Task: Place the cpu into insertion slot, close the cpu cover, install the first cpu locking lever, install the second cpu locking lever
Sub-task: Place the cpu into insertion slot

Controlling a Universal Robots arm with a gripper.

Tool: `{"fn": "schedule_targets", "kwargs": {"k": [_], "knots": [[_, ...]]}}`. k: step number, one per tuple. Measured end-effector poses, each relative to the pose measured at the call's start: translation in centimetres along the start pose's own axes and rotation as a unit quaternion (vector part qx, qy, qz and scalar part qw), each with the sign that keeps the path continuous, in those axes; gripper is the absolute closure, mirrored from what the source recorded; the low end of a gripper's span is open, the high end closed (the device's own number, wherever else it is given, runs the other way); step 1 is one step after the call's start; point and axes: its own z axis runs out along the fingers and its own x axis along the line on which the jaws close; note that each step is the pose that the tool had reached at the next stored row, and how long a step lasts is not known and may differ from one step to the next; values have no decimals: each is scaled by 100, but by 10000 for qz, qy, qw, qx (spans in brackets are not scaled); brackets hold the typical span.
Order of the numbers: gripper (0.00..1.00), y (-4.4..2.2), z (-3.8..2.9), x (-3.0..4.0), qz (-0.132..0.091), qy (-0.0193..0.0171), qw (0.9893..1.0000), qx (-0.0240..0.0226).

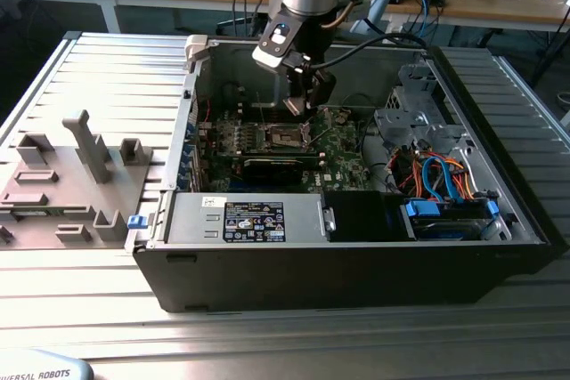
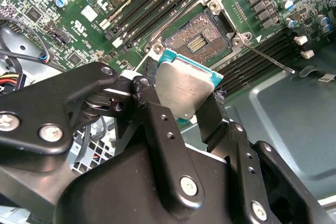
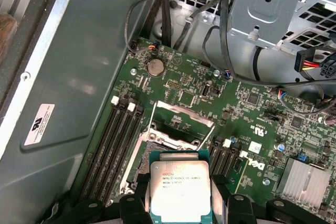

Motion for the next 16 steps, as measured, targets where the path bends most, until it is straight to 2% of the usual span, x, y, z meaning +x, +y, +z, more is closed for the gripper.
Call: {"fn": "schedule_targets", "kwargs": {"k": [2,16], "knots": [[46,0,6,0,88,-6,10000,-1],[46,-1,7,0,132,-9,9999,-2]]}}
